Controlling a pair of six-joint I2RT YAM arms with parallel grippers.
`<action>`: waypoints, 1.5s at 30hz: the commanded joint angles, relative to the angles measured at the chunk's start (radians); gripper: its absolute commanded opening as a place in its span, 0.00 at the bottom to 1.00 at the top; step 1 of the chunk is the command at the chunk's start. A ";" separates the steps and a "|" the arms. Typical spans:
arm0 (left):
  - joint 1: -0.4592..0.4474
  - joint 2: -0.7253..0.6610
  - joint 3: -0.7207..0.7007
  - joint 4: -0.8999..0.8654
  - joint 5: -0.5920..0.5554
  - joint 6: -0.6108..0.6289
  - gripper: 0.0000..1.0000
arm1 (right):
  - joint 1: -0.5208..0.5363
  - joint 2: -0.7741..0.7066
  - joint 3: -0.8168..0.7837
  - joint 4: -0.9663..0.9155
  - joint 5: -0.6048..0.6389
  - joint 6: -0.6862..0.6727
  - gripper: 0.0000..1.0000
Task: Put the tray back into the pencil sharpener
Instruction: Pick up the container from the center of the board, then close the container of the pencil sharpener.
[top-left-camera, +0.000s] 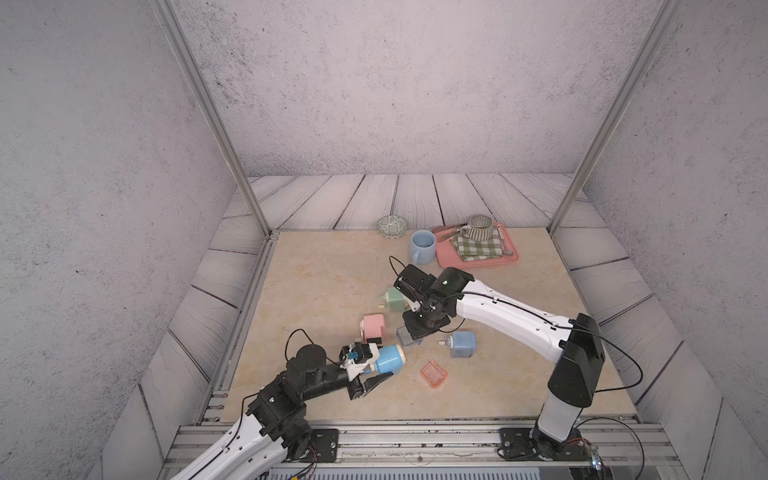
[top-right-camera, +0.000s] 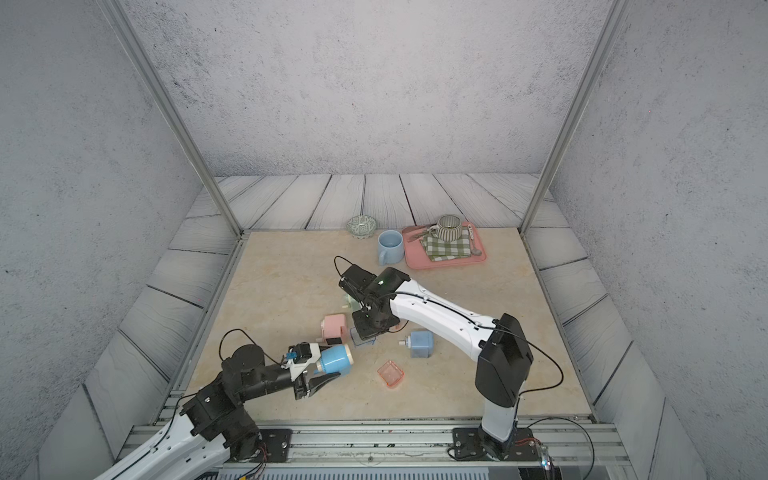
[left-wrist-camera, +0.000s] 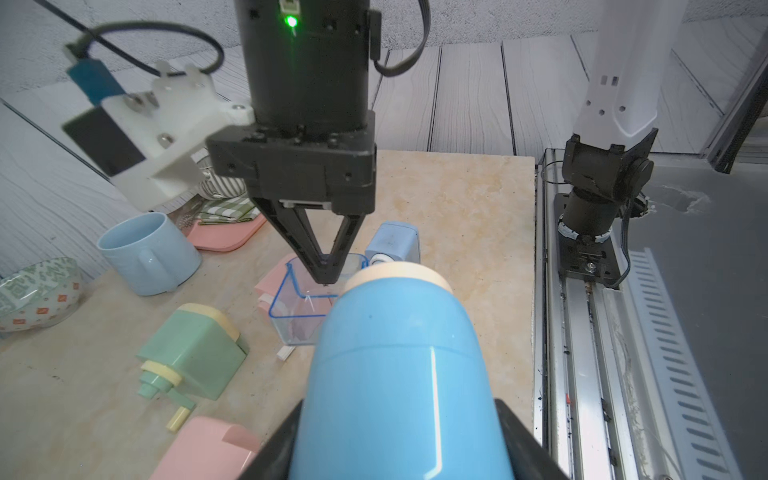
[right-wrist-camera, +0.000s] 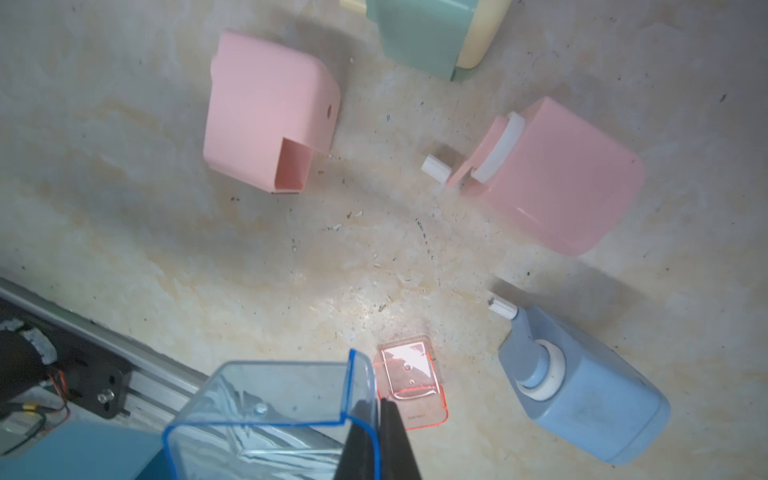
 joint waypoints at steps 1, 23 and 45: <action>0.006 0.043 0.024 0.187 0.032 -0.017 0.00 | 0.002 -0.012 0.032 -0.120 -0.036 -0.088 0.00; 0.007 0.077 0.017 0.304 -0.019 -0.105 0.00 | -0.001 0.017 0.159 -0.201 -0.139 -0.035 0.00; 0.008 0.161 0.078 0.296 0.024 0.021 0.00 | -0.015 -0.021 0.172 -0.196 -0.300 -0.135 0.00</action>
